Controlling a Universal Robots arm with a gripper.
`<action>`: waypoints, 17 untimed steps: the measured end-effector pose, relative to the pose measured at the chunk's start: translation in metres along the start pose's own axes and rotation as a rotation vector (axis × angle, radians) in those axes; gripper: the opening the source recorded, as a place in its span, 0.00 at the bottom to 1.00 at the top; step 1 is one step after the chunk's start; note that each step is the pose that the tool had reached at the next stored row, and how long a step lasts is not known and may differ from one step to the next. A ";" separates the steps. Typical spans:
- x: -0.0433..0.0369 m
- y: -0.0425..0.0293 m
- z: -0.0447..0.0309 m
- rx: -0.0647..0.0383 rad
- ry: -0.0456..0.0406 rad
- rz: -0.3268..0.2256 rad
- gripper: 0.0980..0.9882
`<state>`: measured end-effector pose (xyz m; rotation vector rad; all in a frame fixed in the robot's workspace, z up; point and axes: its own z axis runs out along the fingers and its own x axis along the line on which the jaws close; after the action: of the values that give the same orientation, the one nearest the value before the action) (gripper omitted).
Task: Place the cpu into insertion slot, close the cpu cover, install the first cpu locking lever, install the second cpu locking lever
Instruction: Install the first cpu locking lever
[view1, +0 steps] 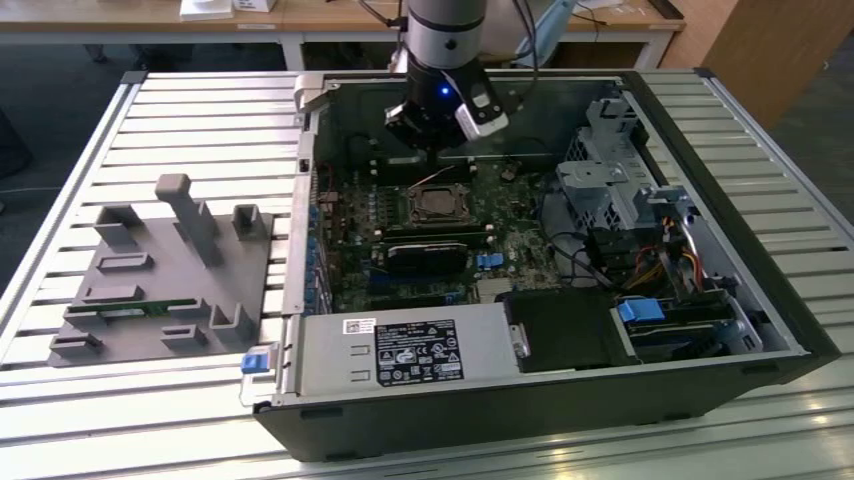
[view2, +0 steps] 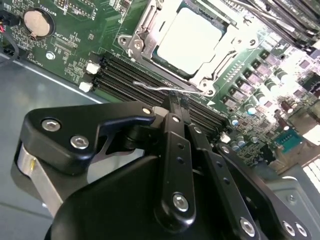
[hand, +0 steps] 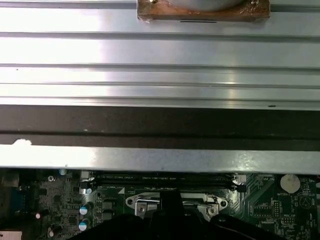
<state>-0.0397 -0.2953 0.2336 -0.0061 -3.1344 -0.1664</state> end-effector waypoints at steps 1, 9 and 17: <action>-0.0001 0.0000 0.0014 0.000 0.0000 0.000 0.01; -0.0049 0.0031 0.0080 0.000 0.0000 0.000 0.01; -0.0094 0.0045 0.0099 0.000 0.0001 0.000 0.01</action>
<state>-0.0303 -0.2898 0.2242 -0.0061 -3.1342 -0.1662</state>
